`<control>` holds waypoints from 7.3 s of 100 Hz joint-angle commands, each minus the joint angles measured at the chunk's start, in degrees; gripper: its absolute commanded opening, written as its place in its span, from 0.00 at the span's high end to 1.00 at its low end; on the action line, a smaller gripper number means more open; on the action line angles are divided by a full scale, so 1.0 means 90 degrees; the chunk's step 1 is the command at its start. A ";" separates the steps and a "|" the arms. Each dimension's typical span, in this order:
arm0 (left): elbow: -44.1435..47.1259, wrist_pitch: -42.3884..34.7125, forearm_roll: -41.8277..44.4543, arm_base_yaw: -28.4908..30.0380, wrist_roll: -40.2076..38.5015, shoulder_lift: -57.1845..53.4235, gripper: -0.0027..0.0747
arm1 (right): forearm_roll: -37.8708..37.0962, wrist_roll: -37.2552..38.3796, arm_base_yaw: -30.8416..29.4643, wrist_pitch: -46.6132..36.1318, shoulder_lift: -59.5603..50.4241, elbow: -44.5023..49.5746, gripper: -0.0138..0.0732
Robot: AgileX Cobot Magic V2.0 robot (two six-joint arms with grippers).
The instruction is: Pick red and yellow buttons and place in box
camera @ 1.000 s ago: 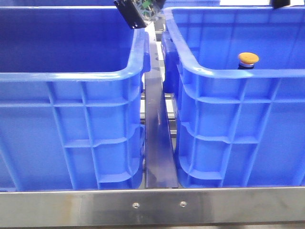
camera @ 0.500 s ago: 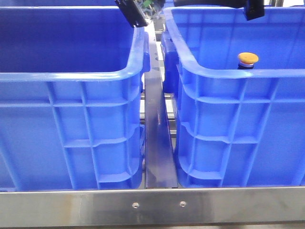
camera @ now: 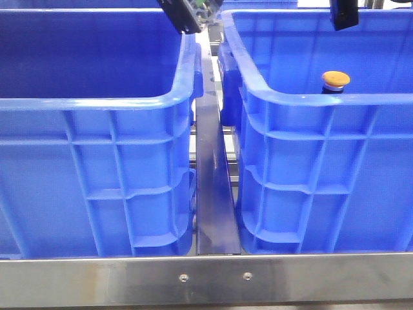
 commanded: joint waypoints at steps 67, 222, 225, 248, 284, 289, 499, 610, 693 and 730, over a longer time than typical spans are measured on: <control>-0.0185 -0.0342 -0.0196 -0.0059 -0.0013 -0.0259 0.31 | -0.0394 -0.2648 -0.2380 -0.0686 -0.0206 -0.0448 0.57; -0.0185 -0.0395 -0.0124 -0.0059 -0.0013 -0.0259 0.31 | -0.1691 -0.3213 -0.2348 -0.5088 0.1744 -0.0794 0.57; -0.0185 -0.0395 -0.0124 -0.0059 -0.0013 -0.0259 0.31 | -0.1691 -0.3213 -0.2348 -0.5088 0.1744 -0.0794 0.57; -0.0185 -0.0395 -0.0124 -0.0059 -0.0013 -0.0259 0.31 | -0.1683 -0.3213 -0.2348 -0.4961 0.1726 -0.0794 0.35; -0.0185 -0.0395 -0.0124 -0.0059 -0.0013 -0.0259 0.31 | -0.1683 -0.3213 -0.2348 -0.4917 0.1678 -0.0794 0.21; -0.0185 -0.0395 -0.0124 -0.0059 -0.0013 -0.0259 0.31 | -0.1683 -0.3213 -0.2354 -0.4890 0.1635 -0.0794 0.21; 0.3983 -0.2902 0.1301 0.4289 -0.1100 -0.4366 0.99 | -0.1702 -0.3207 -0.1340 -0.4894 -0.5892 0.3236 0.95; 0.6673 -0.3548 0.1301 0.4438 -0.1088 -0.8791 0.99 | -0.1678 -0.3207 -0.1297 -0.4102 -0.8054 0.4663 0.95; 0.6676 -0.3548 0.1301 0.4438 -0.1088 -0.8791 0.99 | -0.1673 -0.3207 -0.1297 -0.3953 -0.8056 0.4663 0.95; 0.7703 -0.5050 0.1315 0.4425 -0.1088 -0.9043 0.99 | -0.1673 -0.3207 -0.1297 -0.3940 -0.8056 0.4663 0.95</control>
